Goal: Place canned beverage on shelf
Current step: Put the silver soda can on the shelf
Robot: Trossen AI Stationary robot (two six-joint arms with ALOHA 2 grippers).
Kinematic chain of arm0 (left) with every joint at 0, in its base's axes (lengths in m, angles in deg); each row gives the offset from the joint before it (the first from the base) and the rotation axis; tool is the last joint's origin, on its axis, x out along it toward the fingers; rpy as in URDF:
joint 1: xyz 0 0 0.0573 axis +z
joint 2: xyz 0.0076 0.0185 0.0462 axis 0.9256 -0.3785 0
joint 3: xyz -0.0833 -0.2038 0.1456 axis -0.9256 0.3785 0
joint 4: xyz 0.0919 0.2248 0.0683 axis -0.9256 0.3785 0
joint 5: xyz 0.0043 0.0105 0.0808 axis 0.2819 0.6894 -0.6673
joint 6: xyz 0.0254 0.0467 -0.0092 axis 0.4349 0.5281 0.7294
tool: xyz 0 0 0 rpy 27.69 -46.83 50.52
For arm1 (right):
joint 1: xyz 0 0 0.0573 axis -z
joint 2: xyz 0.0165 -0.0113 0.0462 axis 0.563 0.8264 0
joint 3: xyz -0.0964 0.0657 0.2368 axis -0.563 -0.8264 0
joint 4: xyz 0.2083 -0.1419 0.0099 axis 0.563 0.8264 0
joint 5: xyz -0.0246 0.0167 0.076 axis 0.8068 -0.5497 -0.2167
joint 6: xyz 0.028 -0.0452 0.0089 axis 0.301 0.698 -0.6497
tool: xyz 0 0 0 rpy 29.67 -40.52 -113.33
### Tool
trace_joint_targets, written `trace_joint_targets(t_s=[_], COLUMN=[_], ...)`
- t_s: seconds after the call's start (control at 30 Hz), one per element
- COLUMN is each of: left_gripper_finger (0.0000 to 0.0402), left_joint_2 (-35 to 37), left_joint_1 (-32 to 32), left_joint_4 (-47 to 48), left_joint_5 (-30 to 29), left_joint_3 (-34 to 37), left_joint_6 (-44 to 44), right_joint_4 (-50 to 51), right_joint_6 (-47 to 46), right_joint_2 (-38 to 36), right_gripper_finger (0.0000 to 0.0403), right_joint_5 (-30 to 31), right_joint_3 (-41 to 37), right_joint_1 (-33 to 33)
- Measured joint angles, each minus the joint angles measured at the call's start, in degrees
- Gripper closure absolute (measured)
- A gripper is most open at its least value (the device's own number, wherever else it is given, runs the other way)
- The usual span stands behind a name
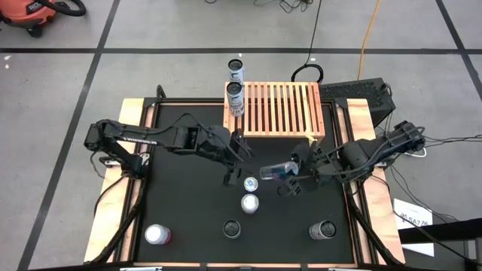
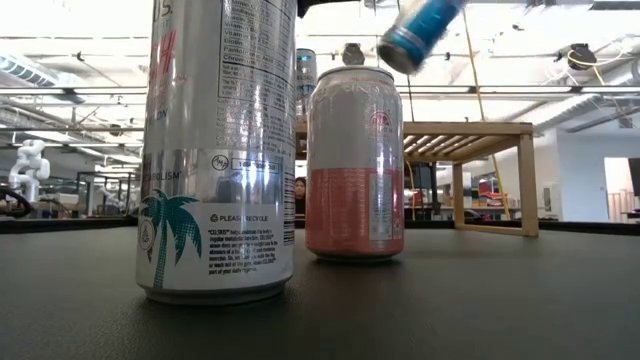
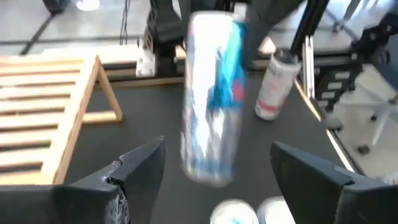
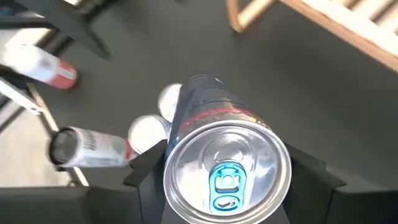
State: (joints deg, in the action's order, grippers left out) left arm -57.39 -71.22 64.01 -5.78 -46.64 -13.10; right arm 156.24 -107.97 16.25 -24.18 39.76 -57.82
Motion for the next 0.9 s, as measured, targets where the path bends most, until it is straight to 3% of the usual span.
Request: trace_joint_targets(t_s=[0.3, 0.57, 0.9], left_gripper_finger=[0.0115, 0.0115, 0.0117], left_joint_2=[-1.77, -1.93, -1.95], left_joint_1=[1.36, 3.14, 4.21], left_joint_4=[0.01, 1.35, 1.11], left_joint_5=[4.64, 4.13, 4.70], left_joint_3=[0.07, 0.05, 0.05], left_joint_6=[-0.42, -0.07, -0.02], right_joint_4=[-11.85, -18.91, -20.13], right_joint_6=[12.30, 19.26, 22.73], right_joint_2=[0.04, 0.07, 0.04], right_gripper_finger=[0.0175, 0.0175, 0.0175], right_joint_5=[-0.36, 0.09, -1.62], right_joint_3=[0.04, 0.08, 0.09], right_joint_1=[5.01, 7.79, 8.92])
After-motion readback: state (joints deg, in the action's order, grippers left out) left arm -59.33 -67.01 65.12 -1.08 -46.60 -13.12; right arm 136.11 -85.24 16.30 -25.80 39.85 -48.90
